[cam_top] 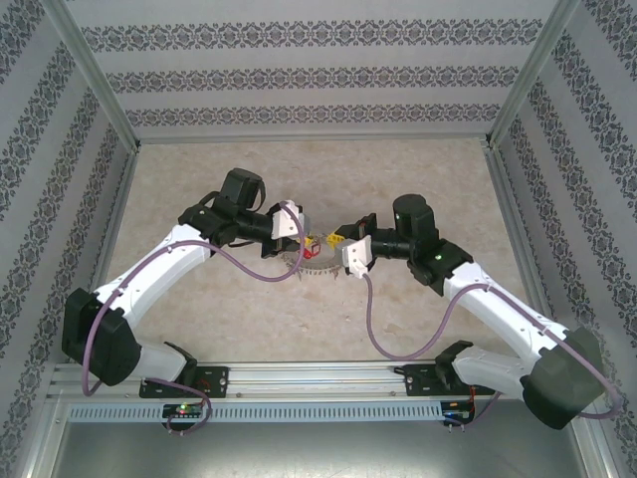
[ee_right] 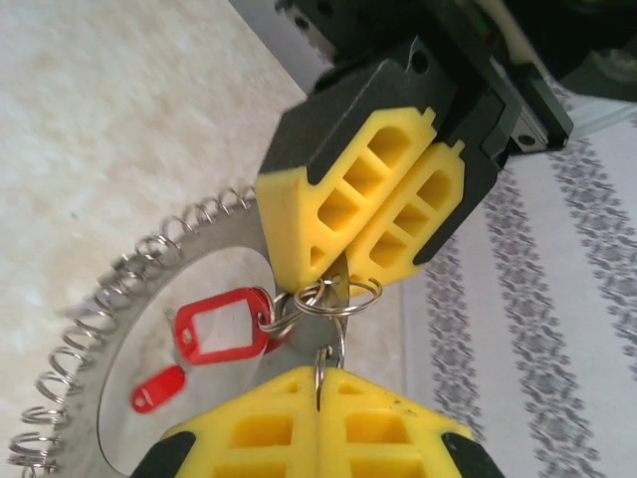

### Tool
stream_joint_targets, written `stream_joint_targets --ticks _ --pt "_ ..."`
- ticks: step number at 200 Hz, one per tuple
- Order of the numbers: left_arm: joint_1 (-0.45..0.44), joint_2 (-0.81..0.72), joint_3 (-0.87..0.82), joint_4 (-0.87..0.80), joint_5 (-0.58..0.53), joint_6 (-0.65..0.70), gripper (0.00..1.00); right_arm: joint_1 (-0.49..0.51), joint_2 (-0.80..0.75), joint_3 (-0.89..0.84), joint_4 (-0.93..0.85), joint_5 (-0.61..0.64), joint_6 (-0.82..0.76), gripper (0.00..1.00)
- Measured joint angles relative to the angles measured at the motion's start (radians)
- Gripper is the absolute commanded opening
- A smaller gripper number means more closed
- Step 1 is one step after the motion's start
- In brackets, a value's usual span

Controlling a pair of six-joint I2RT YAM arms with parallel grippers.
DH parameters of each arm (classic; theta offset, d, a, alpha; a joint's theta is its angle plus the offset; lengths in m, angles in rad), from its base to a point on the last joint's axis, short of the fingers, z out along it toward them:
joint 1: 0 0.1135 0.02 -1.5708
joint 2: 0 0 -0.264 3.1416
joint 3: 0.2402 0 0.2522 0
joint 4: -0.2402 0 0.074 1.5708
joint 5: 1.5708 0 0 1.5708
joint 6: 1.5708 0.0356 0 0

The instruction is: Put the keys on the keyring

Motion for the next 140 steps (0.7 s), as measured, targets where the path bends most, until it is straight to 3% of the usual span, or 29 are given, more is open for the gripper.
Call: stream_joint_targets --ticks 13,28,34,38,41,96,140 --pt "0.024 0.015 0.005 -0.023 0.063 0.060 0.16 -0.007 0.022 0.035 -0.052 -0.048 0.027 0.00" --pt "0.058 0.034 0.008 -0.069 0.112 0.122 0.36 -0.020 0.043 0.069 -0.103 -0.084 0.078 0.00" --pt "0.074 0.042 0.010 -0.086 0.124 0.137 0.53 -0.027 0.051 0.082 -0.119 -0.090 0.108 0.00" --pt "0.083 0.048 0.012 -0.095 0.131 0.157 0.93 -0.030 0.056 0.090 -0.127 -0.095 0.135 0.00" --pt "0.091 0.054 0.015 -0.103 0.135 0.163 1.00 -0.031 0.061 0.099 -0.135 -0.098 0.152 0.00" --pt "0.163 0.050 0.019 -0.097 0.186 0.196 1.00 -0.033 0.082 0.134 -0.161 -0.132 0.463 0.00" --pt "0.186 -0.181 -0.160 0.195 0.092 -0.053 0.99 -0.008 0.106 0.160 -0.171 -0.100 0.751 0.00"
